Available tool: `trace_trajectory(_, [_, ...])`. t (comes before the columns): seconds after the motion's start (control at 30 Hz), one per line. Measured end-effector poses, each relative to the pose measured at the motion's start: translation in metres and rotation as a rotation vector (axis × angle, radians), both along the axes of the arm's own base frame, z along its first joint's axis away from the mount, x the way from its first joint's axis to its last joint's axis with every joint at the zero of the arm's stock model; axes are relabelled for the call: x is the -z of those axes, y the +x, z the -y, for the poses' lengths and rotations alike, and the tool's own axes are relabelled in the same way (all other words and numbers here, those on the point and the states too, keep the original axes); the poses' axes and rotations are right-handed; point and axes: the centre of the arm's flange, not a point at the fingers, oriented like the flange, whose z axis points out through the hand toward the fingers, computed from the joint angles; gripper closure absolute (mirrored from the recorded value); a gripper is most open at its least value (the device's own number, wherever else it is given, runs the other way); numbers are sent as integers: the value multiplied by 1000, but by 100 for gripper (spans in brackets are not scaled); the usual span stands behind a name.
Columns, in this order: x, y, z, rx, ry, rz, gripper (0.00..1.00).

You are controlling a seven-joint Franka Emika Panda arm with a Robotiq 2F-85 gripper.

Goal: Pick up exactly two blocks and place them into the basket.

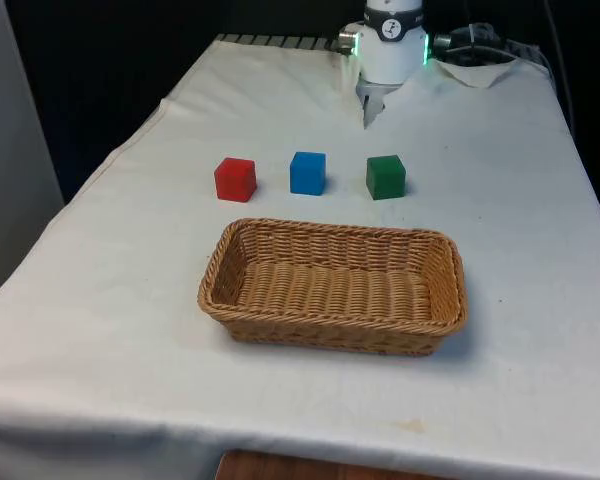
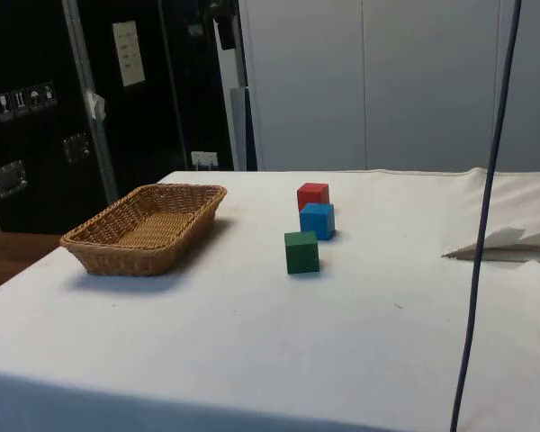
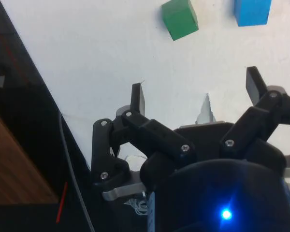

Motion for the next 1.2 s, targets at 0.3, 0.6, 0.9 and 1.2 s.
trace_trajectory(0.3, [1, 0, 1, 0, 0, -1, 0])
trace_trajectory(0.6, [5, -2, 5, 0, 1, -9, 0])
trace_trajectory(0.9, [29, -12, 29, 0, 19, 8, 0])
trace_trajectory(1.2, [43, -20, 51, -1, 18, 24, 0])
